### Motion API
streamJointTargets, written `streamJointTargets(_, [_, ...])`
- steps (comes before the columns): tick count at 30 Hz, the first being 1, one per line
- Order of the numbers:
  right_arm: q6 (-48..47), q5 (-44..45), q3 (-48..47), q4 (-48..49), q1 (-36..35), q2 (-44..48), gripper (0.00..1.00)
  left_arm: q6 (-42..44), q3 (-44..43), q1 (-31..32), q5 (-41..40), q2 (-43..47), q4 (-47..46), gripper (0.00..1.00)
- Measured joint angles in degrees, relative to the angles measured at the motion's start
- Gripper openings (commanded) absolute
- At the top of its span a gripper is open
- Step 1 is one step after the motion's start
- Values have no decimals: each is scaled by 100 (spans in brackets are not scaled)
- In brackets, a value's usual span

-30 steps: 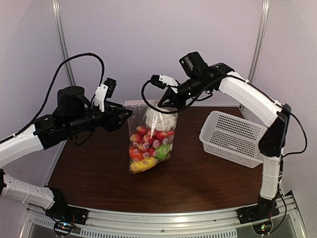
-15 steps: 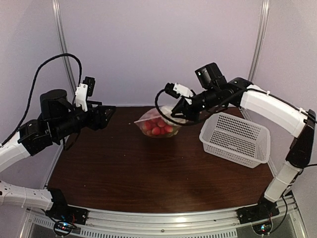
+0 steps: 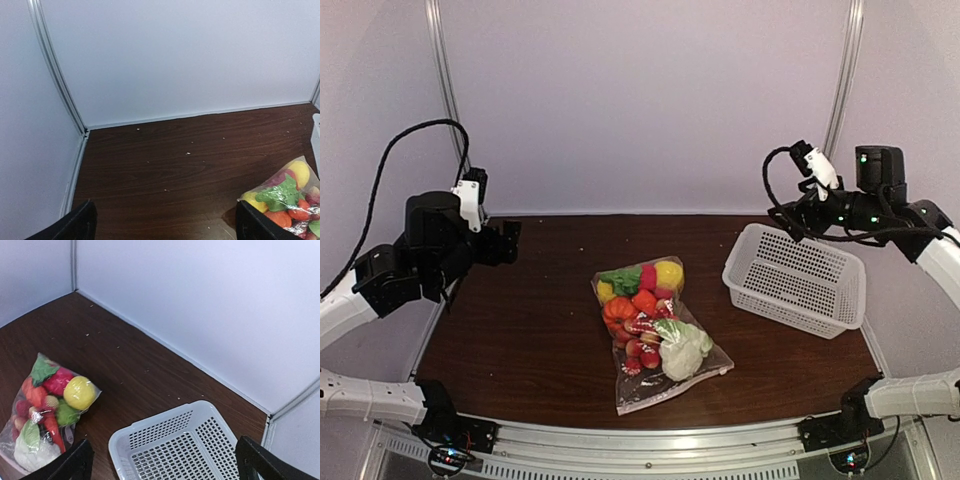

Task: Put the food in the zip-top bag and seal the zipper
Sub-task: Reset both arms

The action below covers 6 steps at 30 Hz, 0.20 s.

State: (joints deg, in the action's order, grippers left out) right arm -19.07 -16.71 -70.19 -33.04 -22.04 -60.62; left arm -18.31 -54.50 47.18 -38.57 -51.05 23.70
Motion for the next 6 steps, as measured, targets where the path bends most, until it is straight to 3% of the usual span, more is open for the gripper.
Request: streamJointTargets(6, [927, 1379, 597, 697, 487, 702, 100, 354, -645, -138, -678, -83, 271, 98])
